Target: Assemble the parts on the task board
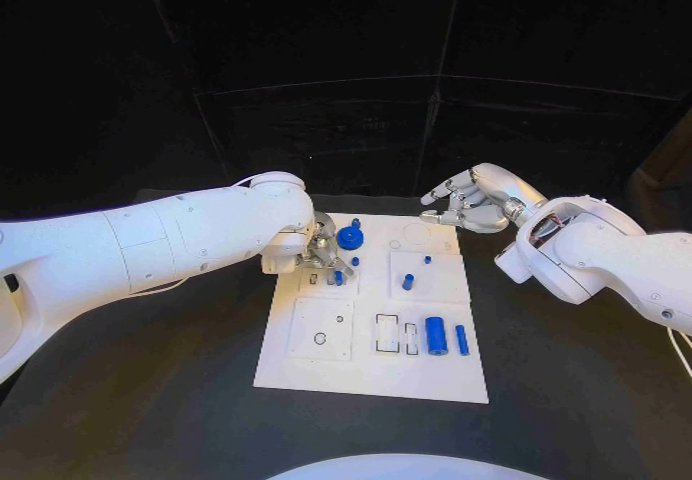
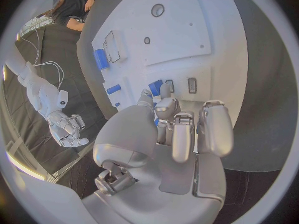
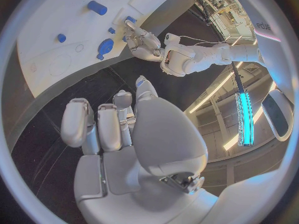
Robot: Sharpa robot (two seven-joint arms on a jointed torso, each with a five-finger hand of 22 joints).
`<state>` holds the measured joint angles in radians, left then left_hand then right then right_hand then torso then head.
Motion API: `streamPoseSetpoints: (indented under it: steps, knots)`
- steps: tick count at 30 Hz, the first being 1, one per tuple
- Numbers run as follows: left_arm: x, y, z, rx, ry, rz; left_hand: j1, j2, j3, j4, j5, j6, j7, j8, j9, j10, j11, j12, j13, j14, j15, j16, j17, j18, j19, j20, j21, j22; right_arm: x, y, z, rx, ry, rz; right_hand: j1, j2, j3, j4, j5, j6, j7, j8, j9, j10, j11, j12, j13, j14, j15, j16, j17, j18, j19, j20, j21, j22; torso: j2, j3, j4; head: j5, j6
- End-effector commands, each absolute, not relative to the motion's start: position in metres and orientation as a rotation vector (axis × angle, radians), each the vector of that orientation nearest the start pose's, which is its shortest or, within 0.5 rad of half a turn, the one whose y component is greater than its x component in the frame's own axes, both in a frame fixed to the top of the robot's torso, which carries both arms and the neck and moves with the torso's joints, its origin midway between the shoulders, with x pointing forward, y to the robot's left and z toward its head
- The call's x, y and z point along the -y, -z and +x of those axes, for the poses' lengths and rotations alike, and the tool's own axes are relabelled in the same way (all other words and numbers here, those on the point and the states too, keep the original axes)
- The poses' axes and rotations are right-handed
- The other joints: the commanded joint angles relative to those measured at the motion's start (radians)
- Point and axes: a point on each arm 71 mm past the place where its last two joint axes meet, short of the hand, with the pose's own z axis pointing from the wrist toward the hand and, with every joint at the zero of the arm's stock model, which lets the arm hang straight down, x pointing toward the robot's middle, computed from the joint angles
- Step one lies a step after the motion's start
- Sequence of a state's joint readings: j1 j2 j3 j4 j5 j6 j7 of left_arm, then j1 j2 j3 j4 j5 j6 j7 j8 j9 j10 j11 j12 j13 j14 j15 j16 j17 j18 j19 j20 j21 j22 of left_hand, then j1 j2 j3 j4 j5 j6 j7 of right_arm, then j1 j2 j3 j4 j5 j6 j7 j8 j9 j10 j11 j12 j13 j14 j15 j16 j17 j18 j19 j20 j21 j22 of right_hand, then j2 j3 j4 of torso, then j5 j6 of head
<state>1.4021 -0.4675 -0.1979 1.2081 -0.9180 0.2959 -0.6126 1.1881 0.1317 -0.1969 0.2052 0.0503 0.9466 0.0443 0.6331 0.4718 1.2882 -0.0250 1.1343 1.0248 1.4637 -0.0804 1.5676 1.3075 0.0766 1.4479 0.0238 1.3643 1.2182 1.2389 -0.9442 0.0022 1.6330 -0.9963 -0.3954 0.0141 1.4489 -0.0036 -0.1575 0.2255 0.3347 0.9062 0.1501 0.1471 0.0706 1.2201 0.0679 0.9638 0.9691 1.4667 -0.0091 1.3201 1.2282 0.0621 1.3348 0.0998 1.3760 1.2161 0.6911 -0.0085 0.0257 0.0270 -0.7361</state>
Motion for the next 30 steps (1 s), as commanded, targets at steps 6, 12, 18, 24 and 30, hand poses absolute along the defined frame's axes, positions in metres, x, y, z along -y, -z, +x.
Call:
streamPoseSetpoints:
  steps: [6,12,18,24,30]
  knots:
    - [-0.1209,0.1985,0.5319,-2.474,0.266,-0.023,0.012,0.000,0.009,-0.004,0.000,-0.010,0.000,0.006,0.003,0.000,0.000,0.005,0.003,0.107,-0.005,0.003,0.263,-0.008,-0.004,0.000,0.003,0.000,0.2186,0.1379,0.4779,-1.593,-0.957,0.245,0.005,0.003,-0.007,0.000,0.003,-0.003,-0.001,0.005,-0.001,-0.001,-0.008,-0.006,-0.001,0.031,-0.006,-0.006,-0.001,0.019,-0.007,-0.003,-0.004,-0.001,0.000,0.0006,0.0001,-0.003,-0.003]
    - [-0.1206,0.1987,0.5321,-2.473,0.266,-0.024,0.014,-0.001,0.012,-0.007,0.000,-0.010,0.000,0.006,0.004,0.000,0.000,0.006,0.003,0.107,-0.005,0.003,0.263,-0.008,-0.005,0.000,0.003,0.000,0.2178,0.1379,0.4782,-1.592,-0.959,0.245,0.005,0.003,-0.007,0.000,0.003,-0.003,-0.001,0.005,-0.001,-0.001,-0.008,-0.006,-0.001,0.031,-0.006,-0.006,-0.001,0.019,-0.007,-0.003,-0.004,-0.001,0.000,0.0005,0.0003,-0.004,-0.005]
    - [-0.1202,0.1981,0.5327,-2.459,0.277,-0.035,0.117,0.031,0.098,-0.080,0.001,-0.027,-0.012,0.003,0.009,-0.005,-0.011,-0.001,0.000,0.107,-0.013,0.003,0.263,-0.007,-0.007,-0.005,0.002,0.001,0.2171,0.1381,0.4785,-1.592,-0.959,0.244,0.006,0.004,-0.007,0.000,0.006,-0.003,-0.001,0.005,-0.001,0.000,-0.008,-0.005,0.000,0.031,-0.006,-0.007,-0.001,0.019,-0.007,-0.004,-0.004,-0.001,0.000,0.0007,0.0009,-0.006,-0.006]
    - [-0.1202,0.1969,0.5326,-2.432,0.319,-0.047,0.201,0.007,0.335,-0.201,0.065,-0.055,0.001,-0.022,0.004,-0.025,-0.005,-0.040,-0.024,0.107,-0.006,0.003,0.263,-0.006,-0.012,-0.008,-0.003,-0.004,0.2164,0.1384,0.4790,-1.595,-0.959,0.244,0.007,0.004,-0.008,0.000,0.007,-0.004,-0.001,0.005,-0.001,-0.001,-0.008,-0.006,-0.002,0.031,-0.006,-0.007,-0.002,0.019,-0.007,-0.004,-0.005,-0.003,0.000,0.0009,0.0012,-0.007,-0.009]
    - [-0.1232,0.1955,0.5306,-2.400,0.357,-0.069,-0.012,-0.154,0.788,-0.251,0.056,-0.048,0.008,0.002,0.036,-0.004,0.001,-0.043,-0.029,0.107,0.004,0.003,0.263,-0.003,-0.012,-0.003,-0.005,0.004,0.2163,0.1387,0.4796,-1.596,-0.959,0.244,0.009,0.005,-0.008,-0.001,0.012,-0.004,-0.001,0.005,-0.001,-0.001,-0.008,-0.006,-0.002,0.031,-0.006,-0.008,-0.002,0.019,-0.008,-0.004,-0.005,-0.003,0.000,0.0008,0.0016,-0.008,-0.010]
